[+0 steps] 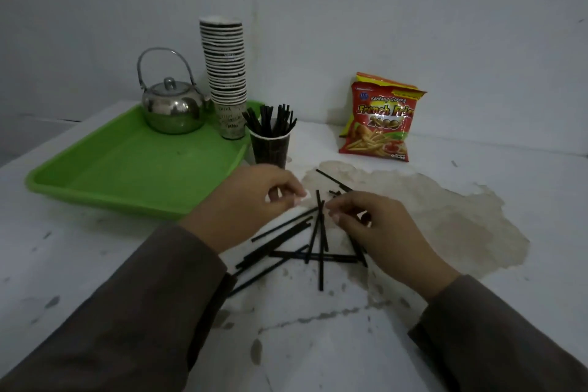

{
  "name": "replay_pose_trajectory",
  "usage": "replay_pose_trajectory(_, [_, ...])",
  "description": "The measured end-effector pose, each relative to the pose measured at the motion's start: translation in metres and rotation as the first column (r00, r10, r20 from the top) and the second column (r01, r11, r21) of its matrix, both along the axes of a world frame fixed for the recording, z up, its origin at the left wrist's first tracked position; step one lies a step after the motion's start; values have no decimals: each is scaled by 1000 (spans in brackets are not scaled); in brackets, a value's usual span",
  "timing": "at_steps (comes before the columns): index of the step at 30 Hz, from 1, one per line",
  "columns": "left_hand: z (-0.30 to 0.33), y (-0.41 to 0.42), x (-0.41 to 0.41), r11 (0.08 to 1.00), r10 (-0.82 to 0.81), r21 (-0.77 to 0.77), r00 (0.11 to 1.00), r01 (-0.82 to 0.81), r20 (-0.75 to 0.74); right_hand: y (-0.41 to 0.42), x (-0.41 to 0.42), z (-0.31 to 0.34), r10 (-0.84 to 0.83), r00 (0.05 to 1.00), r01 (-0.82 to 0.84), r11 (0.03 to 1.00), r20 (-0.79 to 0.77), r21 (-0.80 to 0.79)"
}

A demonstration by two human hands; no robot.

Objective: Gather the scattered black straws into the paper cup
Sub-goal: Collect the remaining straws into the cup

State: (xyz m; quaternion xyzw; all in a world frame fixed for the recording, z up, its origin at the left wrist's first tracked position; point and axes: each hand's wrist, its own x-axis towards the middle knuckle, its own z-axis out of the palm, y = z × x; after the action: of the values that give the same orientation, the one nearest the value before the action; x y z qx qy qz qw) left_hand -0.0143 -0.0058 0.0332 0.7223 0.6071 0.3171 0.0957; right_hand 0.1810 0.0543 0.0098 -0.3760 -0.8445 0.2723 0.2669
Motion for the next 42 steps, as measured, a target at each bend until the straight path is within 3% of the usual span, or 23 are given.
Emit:
replay_pose_trajectory(5, [-26, -16, 4, 961, -58, -276, 989, 19, -134, -20, 6, -19, 59, 973, -93, 985, 221, 146])
replay_pose_trajectory(10, [-30, -19, -3, 917, -58, -397, 974, -35, -220, -29, 2, -31, 36, 943, -124, 960, 331, 251])
replay_pose_trajectory(15, [-36, -16, -1, 928, 13, -354, 960, -115, -280, -33, -15, -34, -10, 931, -128, 927, 365, 353])
replay_pose_trajectory(19, [-40, -16, 1, 924, 49, -354, 962, -146, -268, -34, -17, -36, 20, 908, -177, 924, 419, 339])
replay_pose_trajectory(29, [-44, -15, 6, 933, 30, -344, 974, -108, -224, -23, -2, -32, 68, 863, -281, 888, 500, 364])
replay_pose_trajectory(37, [-45, -12, 8, 928, 29, -361, 984, -92, -177, -19, 8, -29, 66, 911, -288, 808, 407, 514])
replay_pose_trajectory(42, [-46, -12, 9, 923, 17, -370, 974, -103, -228, -20, 12, -27, 79, 920, -289, 798, 383, 529])
